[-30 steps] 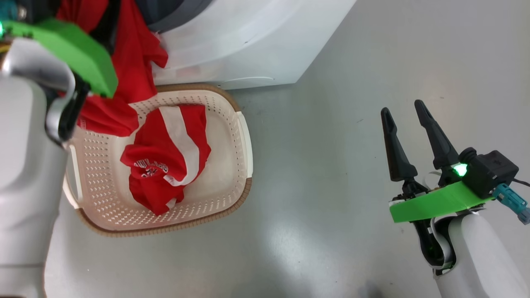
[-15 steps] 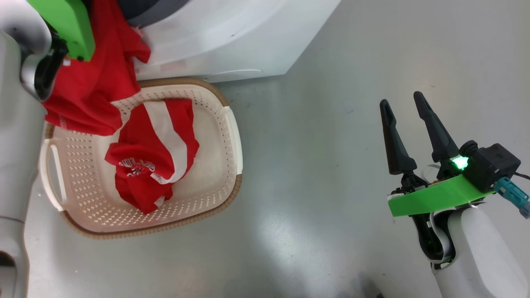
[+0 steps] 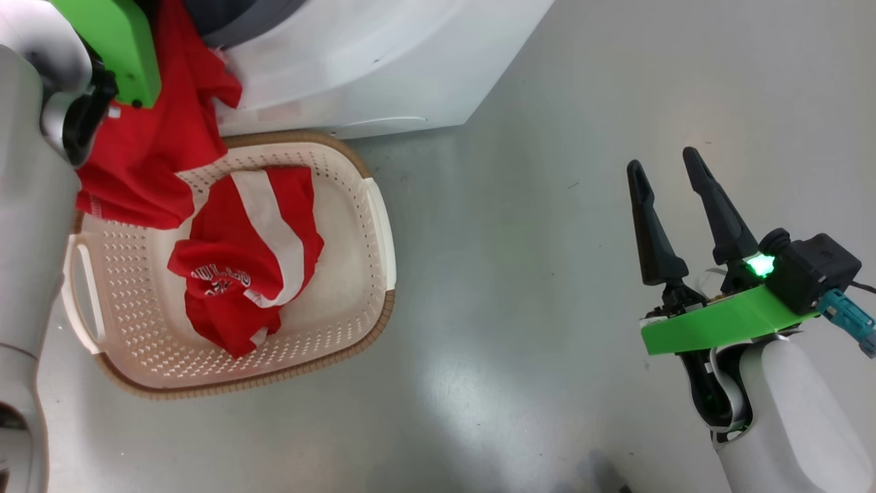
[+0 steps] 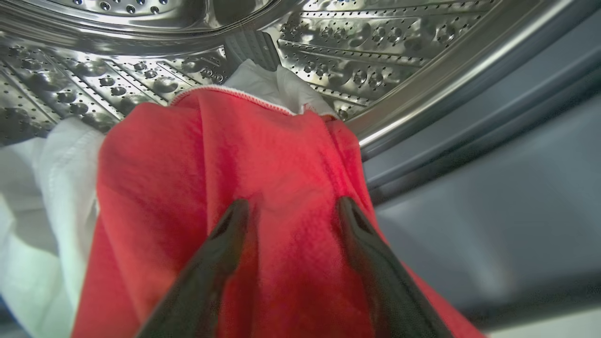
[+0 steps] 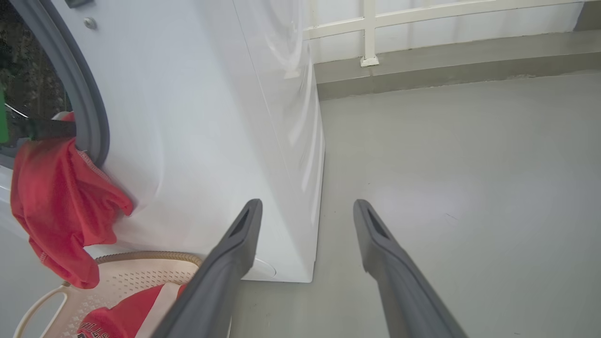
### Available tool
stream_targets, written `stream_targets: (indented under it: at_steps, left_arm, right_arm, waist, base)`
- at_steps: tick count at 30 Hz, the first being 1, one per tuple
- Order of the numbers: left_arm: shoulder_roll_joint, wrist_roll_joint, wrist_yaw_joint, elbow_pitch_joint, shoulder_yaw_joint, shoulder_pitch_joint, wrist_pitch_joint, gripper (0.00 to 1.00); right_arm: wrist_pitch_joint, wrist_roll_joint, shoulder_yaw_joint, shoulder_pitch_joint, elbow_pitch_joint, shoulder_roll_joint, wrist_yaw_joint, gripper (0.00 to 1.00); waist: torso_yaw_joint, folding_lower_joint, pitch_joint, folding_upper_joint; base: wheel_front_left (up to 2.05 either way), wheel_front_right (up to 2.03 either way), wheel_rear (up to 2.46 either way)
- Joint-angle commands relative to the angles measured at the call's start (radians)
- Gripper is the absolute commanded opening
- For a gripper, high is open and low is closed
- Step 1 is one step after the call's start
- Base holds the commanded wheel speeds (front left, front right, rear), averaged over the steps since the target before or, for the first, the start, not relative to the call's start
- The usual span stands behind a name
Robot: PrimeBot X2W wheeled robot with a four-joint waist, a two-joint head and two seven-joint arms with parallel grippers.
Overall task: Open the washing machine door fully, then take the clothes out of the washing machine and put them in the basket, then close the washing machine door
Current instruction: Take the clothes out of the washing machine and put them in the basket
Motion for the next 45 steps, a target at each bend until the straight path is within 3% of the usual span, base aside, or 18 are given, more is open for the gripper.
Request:
stream_targets:
  at_steps: [1, 3, 4, 12, 27, 38, 45]
  left_arm:
    - [0.042, -0.018, 0.001, -0.009, 0.002, -0.028, -0.008, 0.45]
    - [0.043, -0.029, 0.001, 0.000, -0.014, -0.032, -0.014, 0.19]
    - [0.044, -0.034, 0.001, 0.004, -0.022, -0.032, -0.017, 0.00]
    - [0.047, -0.084, 0.001, 0.018, -0.071, -0.022, -0.075, 0.00]
    - [0.037, -0.219, 0.001, -0.026, -0.074, 0.183, -0.377, 0.00]
    - [0.074, -0.256, 0.002, -0.154, -0.049, 0.353, -0.420, 0.00]
    - [0.097, -0.253, 0.034, -0.297, 0.008, 0.511, -0.421, 0.00]
  right_arm:
    - [-0.006, 0.001, 0.028, 0.005, -0.020, 0.002, 0.006, 1.00]
    - [-0.006, 0.001, 0.029, 0.005, -0.020, 0.002, 0.006, 1.00]
    - [-0.006, 0.001, 0.029, 0.006, -0.020, 0.002, 0.006, 1.00]
    - [-0.006, -0.003, 0.023, 0.012, -0.022, 0.002, 0.006, 1.00]
    - [-0.006, -0.018, 0.001, 0.046, -0.022, 0.002, 0.006, 1.00]
    - [-0.006, -0.025, -0.011, 0.073, -0.028, 0.002, 0.006, 1.00]
    - [-0.006, -0.023, -0.011, 0.084, -0.027, 0.002, 0.006, 1.00]
  waist:
    - [-0.001, 0.0000, -0.001, 0.0000]
    - [-0.001, 0.0000, -0.002, 0.0000]
    - [-0.001, 0.0000, -0.003, 0.0000]
    - [0.008, 0.0000, -0.012, 0.0000]
    - [0.047, 0.0000, -0.069, 0.0000]
    - [0.073, 0.0000, -0.096, 0.0000]
    - [0.076, 0.0000, -0.114, 0.0000]
  base:
    - [0.00, 0.00, 0.00]
    - [0.00, 0.00, 0.00]
    - [0.00, 0.00, 0.00]
    - [0.00, 0.00, 0.00]
    - [0.00, 0.00, 0.00]
    - [0.00, 0.00, 0.00]
    - [0.00, 0.00, 0.00]
